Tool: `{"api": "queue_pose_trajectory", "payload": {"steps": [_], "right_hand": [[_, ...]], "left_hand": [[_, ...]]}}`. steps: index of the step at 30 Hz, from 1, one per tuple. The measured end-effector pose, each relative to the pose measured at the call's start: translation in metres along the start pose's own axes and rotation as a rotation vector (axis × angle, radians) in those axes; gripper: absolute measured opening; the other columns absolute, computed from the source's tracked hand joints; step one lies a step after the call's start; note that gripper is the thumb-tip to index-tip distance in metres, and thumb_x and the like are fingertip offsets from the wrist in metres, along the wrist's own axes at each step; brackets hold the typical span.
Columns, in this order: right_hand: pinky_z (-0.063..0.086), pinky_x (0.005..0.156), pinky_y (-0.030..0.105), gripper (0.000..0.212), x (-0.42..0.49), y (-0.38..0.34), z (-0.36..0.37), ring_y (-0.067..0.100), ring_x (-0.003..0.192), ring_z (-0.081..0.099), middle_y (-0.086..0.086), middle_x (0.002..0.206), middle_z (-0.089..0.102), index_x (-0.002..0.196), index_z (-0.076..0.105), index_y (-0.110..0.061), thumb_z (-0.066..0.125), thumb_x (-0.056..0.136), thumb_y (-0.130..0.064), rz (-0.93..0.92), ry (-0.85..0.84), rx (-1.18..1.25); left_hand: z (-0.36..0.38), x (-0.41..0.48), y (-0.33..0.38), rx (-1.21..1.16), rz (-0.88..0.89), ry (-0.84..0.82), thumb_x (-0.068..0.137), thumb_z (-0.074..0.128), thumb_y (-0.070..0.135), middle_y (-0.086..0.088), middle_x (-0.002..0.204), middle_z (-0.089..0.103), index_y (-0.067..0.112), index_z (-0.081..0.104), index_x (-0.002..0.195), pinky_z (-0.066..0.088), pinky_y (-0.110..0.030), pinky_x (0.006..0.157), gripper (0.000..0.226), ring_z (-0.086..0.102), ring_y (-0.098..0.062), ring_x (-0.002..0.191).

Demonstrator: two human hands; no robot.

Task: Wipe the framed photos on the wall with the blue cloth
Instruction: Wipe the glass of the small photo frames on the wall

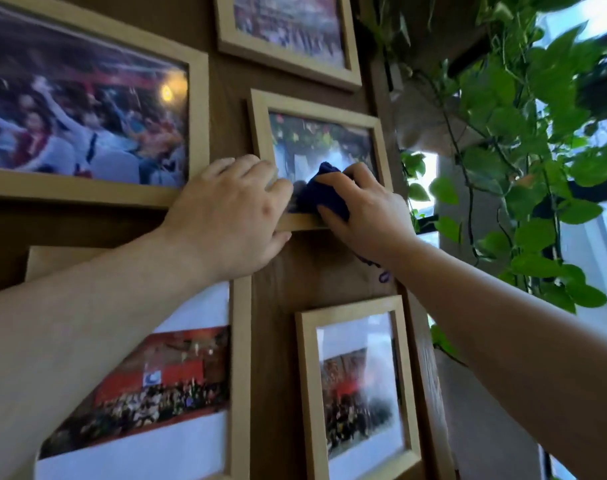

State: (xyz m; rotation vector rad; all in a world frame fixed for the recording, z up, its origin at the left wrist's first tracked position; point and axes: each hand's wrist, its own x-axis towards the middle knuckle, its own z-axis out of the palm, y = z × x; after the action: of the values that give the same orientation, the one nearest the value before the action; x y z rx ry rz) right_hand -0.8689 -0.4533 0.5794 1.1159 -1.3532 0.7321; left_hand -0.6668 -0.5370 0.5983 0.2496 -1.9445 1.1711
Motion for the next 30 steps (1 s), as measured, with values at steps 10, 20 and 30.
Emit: {"api": "queue_pose_trajectory", "payload": {"steps": [10,20,30], "right_hand": [[0.038,0.059,0.028,0.041,0.076,-0.024,0.009,0.016,0.085,0.050,0.002,0.115,0.050,0.130,0.044,-0.029,0.052,0.092,-0.043,0.019,0.130,0.081],[0.045,0.055,0.034,0.037,0.064,0.063,0.009,0.025,0.078,0.055,0.005,0.112,0.050,0.126,0.043,-0.031,0.048,0.092,-0.043,0.331,0.033,-0.110],[0.050,0.063,0.033,0.040,0.052,0.011,0.009,0.018,0.089,0.057,-0.004,0.118,0.052,0.128,0.046,-0.031,0.053,0.090,-0.043,-0.011,0.007,0.070]], "left_hand": [[0.005,0.019,-0.015,0.201,-0.200,-0.102,0.075,0.025,0.080,-0.014,0.150,0.034,0.009,0.029,0.144,0.017,-0.054,0.115,0.099,0.026,-0.030,0.138],[0.020,0.020,-0.008,0.138,-0.217,-0.091,0.076,0.032,0.079,-0.011,0.153,0.027,0.017,0.019,0.147,0.006,-0.064,0.113,0.095,0.019,-0.027,0.141],[0.018,0.022,-0.006,0.142,-0.211,-0.074,0.076,0.034,0.077,-0.014,0.151,0.031,0.014,0.022,0.146,0.006,-0.062,0.114,0.096,0.022,-0.029,0.141]]}}
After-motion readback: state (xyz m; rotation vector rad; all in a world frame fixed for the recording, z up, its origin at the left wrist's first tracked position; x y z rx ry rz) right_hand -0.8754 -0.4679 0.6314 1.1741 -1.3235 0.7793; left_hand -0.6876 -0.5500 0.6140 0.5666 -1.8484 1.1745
